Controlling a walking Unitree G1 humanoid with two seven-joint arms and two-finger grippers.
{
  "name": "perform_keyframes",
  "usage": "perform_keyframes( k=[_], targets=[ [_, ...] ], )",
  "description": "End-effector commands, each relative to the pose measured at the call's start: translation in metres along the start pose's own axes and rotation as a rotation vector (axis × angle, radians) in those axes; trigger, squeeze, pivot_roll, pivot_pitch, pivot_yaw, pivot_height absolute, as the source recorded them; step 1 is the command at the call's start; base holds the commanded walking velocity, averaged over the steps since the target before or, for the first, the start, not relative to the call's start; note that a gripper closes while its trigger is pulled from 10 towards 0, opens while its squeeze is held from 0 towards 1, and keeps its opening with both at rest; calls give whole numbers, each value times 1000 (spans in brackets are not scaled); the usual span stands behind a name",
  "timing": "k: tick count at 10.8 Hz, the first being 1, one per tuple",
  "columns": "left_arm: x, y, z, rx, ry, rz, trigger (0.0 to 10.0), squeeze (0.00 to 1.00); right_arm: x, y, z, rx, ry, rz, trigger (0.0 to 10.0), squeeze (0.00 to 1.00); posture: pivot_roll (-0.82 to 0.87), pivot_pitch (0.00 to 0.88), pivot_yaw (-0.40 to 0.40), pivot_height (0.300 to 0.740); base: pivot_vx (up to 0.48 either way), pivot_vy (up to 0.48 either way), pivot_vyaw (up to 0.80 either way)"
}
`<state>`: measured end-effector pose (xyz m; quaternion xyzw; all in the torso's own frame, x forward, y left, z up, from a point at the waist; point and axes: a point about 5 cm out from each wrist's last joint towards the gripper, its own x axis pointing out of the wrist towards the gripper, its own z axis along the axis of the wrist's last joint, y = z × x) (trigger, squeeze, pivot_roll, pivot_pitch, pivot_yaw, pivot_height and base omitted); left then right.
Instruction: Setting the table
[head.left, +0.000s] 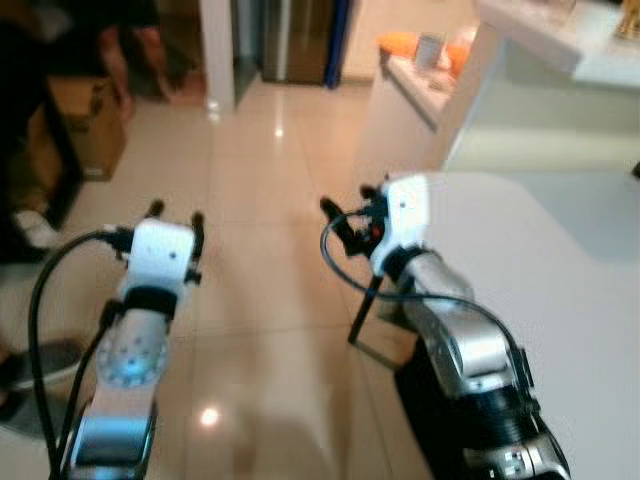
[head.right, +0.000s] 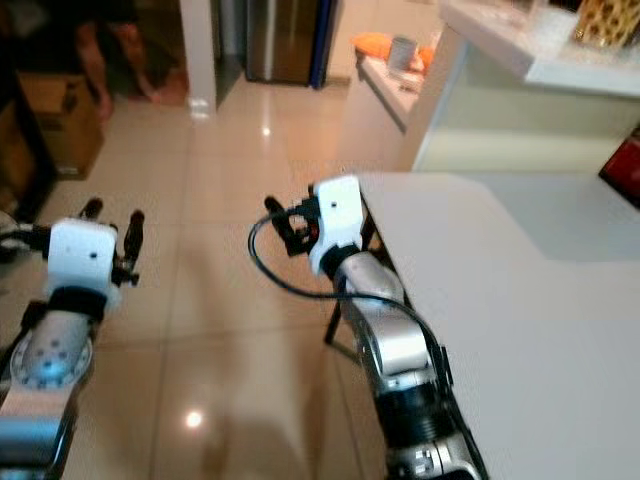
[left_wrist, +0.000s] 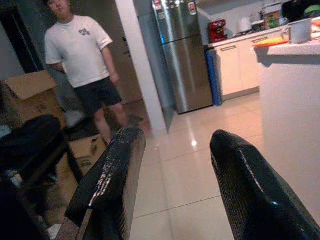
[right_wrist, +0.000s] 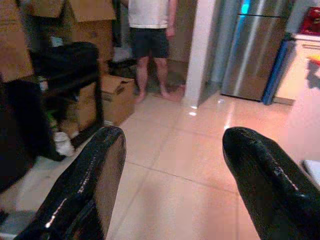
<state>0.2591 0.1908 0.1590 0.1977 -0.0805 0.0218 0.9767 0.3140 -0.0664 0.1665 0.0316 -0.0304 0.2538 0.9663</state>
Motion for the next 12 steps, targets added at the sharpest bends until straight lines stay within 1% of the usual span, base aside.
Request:
perform_keyframes(
  k=[1, 2, 3, 4, 5, 6, 7, 8, 9, 10, 11, 12],
  targets=[
    [1, -6, 3, -4, -18, -18, 10000, 0, -5, -11, 3, -38, -12, -22, 10000, 0, 77, 0, -88, 740, 375, 0, 0],
    [2, -6, 2, 12, -21, -32, 10000, 0, -4, -9, 4, -76, -9, -9, 10000, 0, 74, 0, -87, 740, 375, 0, 0],
    [3, -6, -1, 33, -20, -49, 10000, 0, -4, -11, 0, -80, 8, -19, 10000, 0, 72, 0, -82, 740, 379, 0, 513],
    [3, -4, -3, 30, -16, -46, 10000, 0, -5, -17, -1, -71, 10, -48, 10000, 0, 72, 0, -80, 740, 379, 0, 800],
    [4, 2, -9, 34, 2, -29, 10000, 0, -6, -26, -4, -64, 17, -90, 10000, 0, 67, 0, -76, 740, 379, 0, 800],
    [6, 3, -10, 32, 2, -26, 10000, 0, -7, -36, -3, -82, 8, -122, 10000, 0, 66, 0, -78, 740, 379, 0, 650],
    [6, 2, -10, 30, 1, -29, 10000, 0, -7, -39, -4, -55, 15, -134, 10000, 0, 66, 0, -78, 740, 371, 0, 0],
    [5, -2, -9, 12, 2, -40, 10000, 0, -8, -38, -6, -66, 23, -120, 10000, 0, 72, 0, -74, 740, 375, 0, 0],
    [4, -9, -8, -6, 1, -66, 10000, 0, -9, -36, -13, -72, 47, -116, 10000, 0, 70, 0, -73, 740, 371, 0, 0],
    [6, -8, -10, -31, 13, -52, 10000, 0, -9, -42, -16, -34, 55, -179, 10000, 0, 69, 0, -77, 740, 371, 0, 0],
    [4, 0, -18, -46, 41, -12, 10000, 0, -14, -57, -19, 19, 59, -260, 10000, 0, 67, 0, -76, 740, 368, 0, 0],
    [0, 7, -24, -44, 65, 14, 10000, 0, -24, -77, -28, 46, 78, -339, 10000, 0, 71, 0, -81, 740, 364, 0, 0]
  ],
)
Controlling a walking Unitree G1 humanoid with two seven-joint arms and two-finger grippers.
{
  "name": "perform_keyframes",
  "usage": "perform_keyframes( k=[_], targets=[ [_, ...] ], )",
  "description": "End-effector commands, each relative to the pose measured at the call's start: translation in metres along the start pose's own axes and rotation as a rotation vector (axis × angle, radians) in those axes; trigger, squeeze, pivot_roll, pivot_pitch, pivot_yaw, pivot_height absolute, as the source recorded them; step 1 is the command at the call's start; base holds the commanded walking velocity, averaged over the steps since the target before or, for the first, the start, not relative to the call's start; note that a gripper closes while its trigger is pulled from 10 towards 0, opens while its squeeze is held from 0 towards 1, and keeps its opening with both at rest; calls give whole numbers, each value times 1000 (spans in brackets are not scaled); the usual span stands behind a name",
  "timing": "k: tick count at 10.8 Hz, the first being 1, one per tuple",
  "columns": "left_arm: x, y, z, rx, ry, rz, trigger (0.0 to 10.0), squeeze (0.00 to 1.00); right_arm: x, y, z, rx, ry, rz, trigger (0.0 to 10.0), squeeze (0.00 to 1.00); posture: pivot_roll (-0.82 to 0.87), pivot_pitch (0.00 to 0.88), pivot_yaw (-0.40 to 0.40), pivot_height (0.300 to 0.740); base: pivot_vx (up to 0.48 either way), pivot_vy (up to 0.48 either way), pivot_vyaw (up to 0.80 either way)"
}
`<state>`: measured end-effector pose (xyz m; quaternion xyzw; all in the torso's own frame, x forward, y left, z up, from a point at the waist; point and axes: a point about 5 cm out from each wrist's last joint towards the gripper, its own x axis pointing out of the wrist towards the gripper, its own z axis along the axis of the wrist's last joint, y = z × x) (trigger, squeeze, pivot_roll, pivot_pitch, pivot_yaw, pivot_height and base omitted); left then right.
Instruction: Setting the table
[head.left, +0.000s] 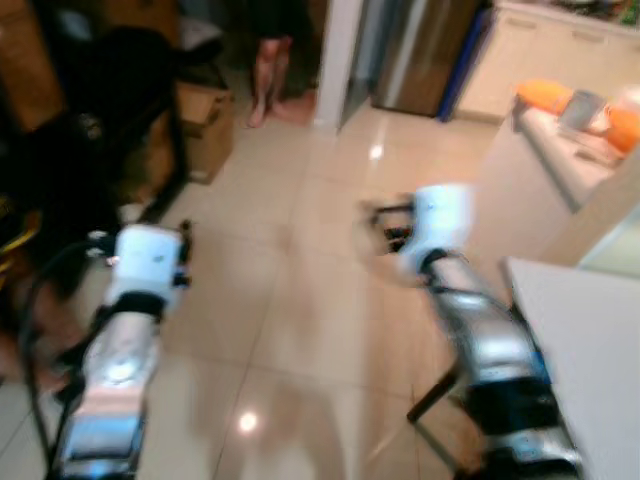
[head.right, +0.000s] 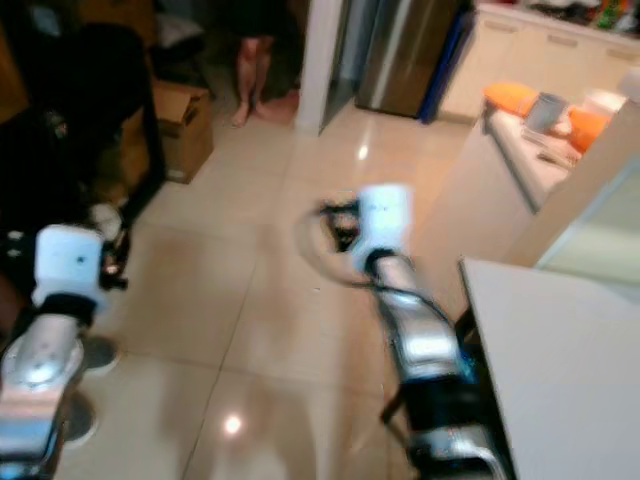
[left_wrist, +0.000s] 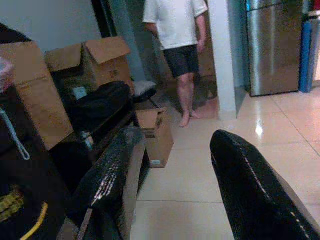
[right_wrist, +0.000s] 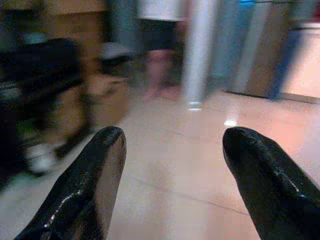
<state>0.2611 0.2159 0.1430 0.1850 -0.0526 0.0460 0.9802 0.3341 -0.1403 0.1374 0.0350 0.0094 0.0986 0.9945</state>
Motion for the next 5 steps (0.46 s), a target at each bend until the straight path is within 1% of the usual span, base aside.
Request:
perform_keyframes(
  k=[1, 2, 3, 5],
  targets=[
    [-2, -4, -9, -19, 29, -14, 10000, 0, -11, -26, -20, 36, 52, -100, 10000, 0, 70, 0, -77, 740, 368, 0, 0],
    [-3, -5, -16, -13, 52, -24, 10000, 0, -16, -33, -25, 48, 57, -128, 10000, 0, 64, 0, -78, 740, 371, 0, 0],
    [-4, -10, -20, -6, 59, -50, 10000, 0, -22, -34, -30, 56, 64, -144, 10000, 0, 55, 0, -69, 740, 368, 0, 0],
    [-8, -18, -22, -13, 66, -86, 10000, 0, -28, -33, -36, 65, 71, -148, 10000, 0, 55, 0, -67, 740, 368, 0, 0]
  ],
)
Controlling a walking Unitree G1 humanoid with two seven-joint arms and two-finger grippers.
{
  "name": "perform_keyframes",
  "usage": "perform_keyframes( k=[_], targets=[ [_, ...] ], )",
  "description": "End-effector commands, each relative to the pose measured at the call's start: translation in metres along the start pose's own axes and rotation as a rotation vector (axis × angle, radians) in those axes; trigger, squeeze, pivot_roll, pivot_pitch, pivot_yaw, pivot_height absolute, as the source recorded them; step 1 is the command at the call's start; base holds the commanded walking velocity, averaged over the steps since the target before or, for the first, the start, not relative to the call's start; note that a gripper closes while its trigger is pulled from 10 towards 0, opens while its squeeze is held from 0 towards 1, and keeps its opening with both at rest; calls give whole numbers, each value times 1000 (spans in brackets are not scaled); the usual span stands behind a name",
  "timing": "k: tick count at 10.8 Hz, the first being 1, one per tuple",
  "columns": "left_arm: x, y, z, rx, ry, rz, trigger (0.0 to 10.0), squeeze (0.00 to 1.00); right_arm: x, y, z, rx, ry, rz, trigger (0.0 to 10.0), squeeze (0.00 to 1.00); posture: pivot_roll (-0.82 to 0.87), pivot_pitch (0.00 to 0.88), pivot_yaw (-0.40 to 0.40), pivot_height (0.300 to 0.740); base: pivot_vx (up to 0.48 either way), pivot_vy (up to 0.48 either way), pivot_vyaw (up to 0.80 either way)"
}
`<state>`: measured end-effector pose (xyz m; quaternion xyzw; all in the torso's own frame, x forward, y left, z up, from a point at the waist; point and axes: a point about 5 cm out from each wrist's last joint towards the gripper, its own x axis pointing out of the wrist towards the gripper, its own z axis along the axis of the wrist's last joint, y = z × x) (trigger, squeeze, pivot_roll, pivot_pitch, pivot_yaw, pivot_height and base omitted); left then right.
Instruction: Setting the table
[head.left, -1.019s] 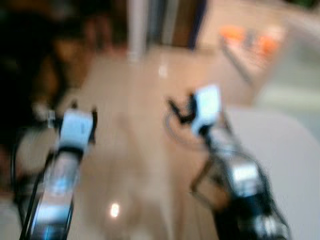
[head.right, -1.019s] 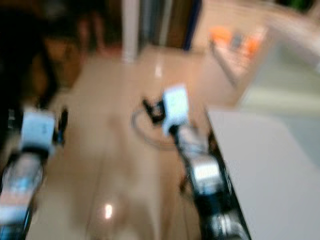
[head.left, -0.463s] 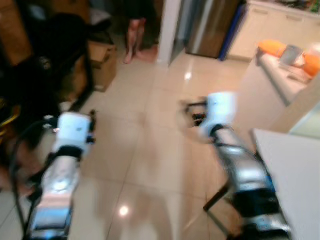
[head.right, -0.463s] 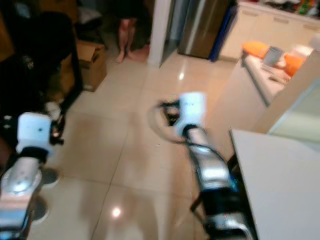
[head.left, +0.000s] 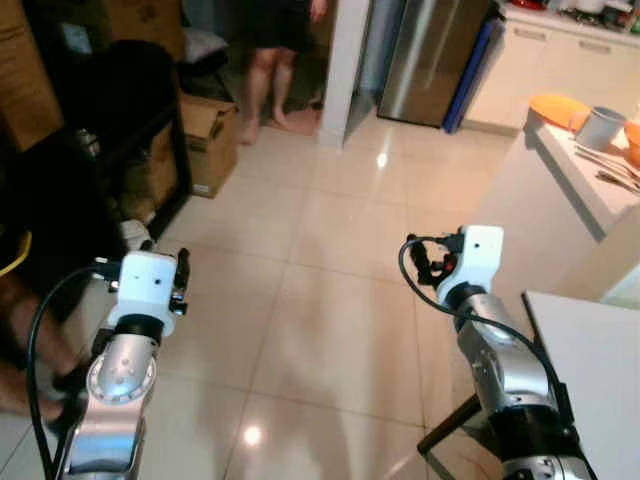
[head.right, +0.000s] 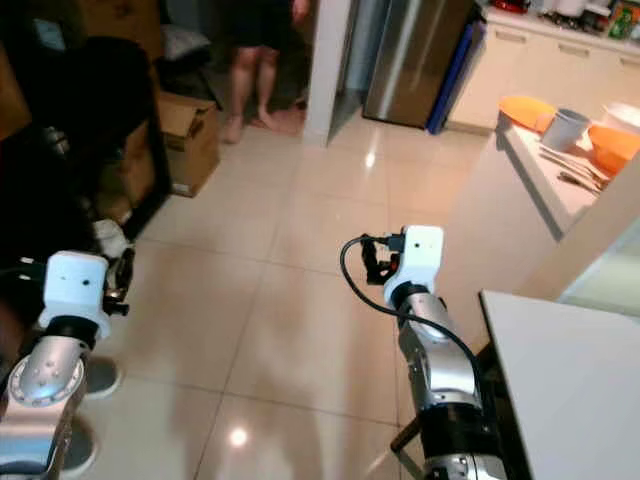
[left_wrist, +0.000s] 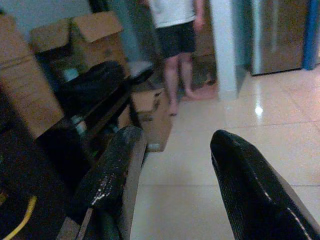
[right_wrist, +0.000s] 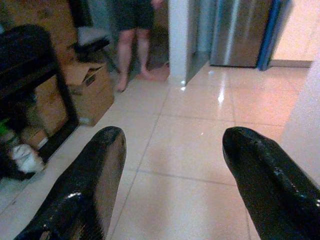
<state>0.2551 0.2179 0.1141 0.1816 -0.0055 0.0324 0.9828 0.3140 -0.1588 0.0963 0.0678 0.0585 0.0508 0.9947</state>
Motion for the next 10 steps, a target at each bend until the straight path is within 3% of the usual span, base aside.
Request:
perform_keyframes(
  k=[1, 4, 6, 10],
  targets=[
    [0, -12, 3, -11, -21, -45, 10000, 0, -5, -12, 1, -26, -16, -30, 10000, 0, 46, 0, -63, 740, 368, 0, 0],
    [-4, -22, -2, -2, -13, -72, 10000, 0, -11, -5, -20, -73, 71, 46, 10000, 0, 53, 0, -73, 740, 366, 0, 0],
    [-3, -22, -1, 0, -15, -78, 10000, 0, -12, -2, -21, -60, 66, 41, 10000, 0, 48, 0, -68, 740, 368, 0, 0],
    [2, -22, 4, 21, -35, -142, 10000, 0, -14, 3, -23, -27, 41, 23, 10000, 0, 64, 0, 22, 740, 369, 0, 0]
  ],
)
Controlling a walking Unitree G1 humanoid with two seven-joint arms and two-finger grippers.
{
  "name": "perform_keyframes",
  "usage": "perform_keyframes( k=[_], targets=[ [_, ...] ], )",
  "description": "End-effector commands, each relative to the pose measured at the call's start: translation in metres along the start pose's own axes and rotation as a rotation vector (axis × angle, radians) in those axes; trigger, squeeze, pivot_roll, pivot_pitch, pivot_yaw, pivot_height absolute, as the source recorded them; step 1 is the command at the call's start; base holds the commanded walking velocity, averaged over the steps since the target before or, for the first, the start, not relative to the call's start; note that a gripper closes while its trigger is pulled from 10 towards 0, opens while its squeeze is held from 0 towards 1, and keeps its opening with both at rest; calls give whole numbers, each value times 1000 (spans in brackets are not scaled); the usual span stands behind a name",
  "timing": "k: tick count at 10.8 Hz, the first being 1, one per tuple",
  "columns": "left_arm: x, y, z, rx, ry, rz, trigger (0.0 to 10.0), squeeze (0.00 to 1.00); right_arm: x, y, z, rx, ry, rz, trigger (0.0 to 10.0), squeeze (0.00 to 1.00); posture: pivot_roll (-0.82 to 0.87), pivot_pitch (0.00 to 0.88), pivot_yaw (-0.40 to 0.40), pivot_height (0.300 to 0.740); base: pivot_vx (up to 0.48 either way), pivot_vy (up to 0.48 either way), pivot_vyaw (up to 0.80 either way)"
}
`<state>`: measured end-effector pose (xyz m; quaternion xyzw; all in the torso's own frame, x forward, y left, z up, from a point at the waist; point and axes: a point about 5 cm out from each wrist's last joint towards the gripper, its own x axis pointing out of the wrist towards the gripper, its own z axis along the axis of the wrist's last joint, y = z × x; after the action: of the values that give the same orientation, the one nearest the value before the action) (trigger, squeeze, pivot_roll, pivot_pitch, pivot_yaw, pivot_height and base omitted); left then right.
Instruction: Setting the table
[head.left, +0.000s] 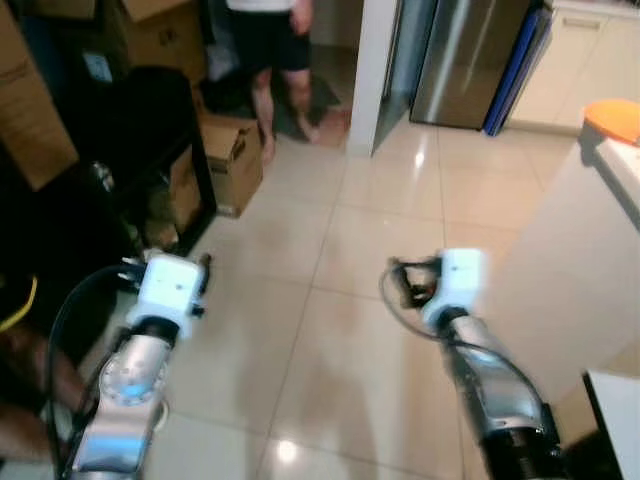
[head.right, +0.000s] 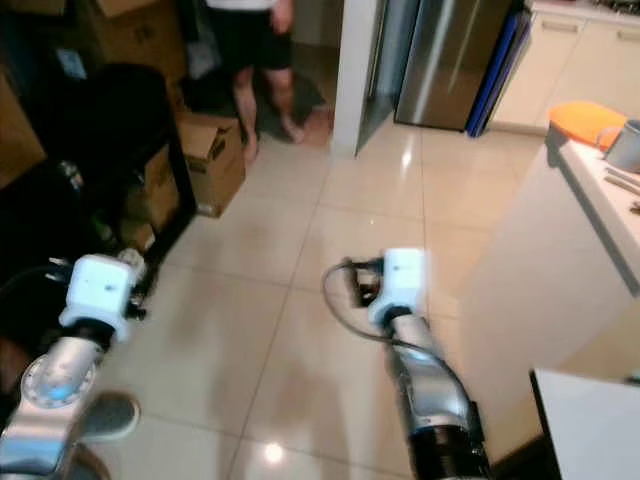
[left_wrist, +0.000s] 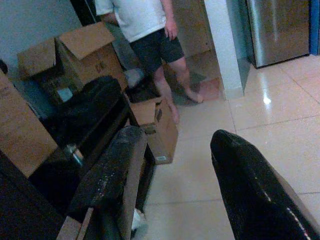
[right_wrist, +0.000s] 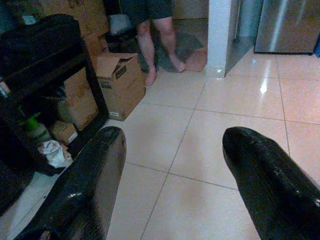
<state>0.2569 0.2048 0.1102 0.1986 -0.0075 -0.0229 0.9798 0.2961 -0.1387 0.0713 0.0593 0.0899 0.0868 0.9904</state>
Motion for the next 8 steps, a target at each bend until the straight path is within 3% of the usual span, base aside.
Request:
perform_keyframes(
  k=[1, 3, 4, 7, 8],
  targets=[
    [4, -7, 4, -9, -18, -49, 10000, 0, -4, -13, 6, -3, -29, -43, 10000, 0, 63, 0, 26, 740, 364, 0, 0],
    [4, -1, 6, 8, -28, -40, 10000, 0, -5, -9, 8, 13, -52, -42, 10000, 0, 70, 0, 41, 740, 364, 0, 0],
    [5, 9, 9, 2, -43, 8, 10000, 0, -6, -5, 15, 59, -107, -56, 10000, 0, 65, 0, 49, 740, 368, 0, 0],
    [8, 14, 11, -22, -56, 49, 10000, 0, -6, 1, 18, 28, -113, -11, 10000, 0, 79, 0, 3, 740, 366, 0, -794],
    [3, 16, 10, -21, -50, 73, 10000, 0, -5, 3, 15, 47, -102, -3, 10000, 0, 84, 0, 3, 740, 368, 0, 0]
  ],
)
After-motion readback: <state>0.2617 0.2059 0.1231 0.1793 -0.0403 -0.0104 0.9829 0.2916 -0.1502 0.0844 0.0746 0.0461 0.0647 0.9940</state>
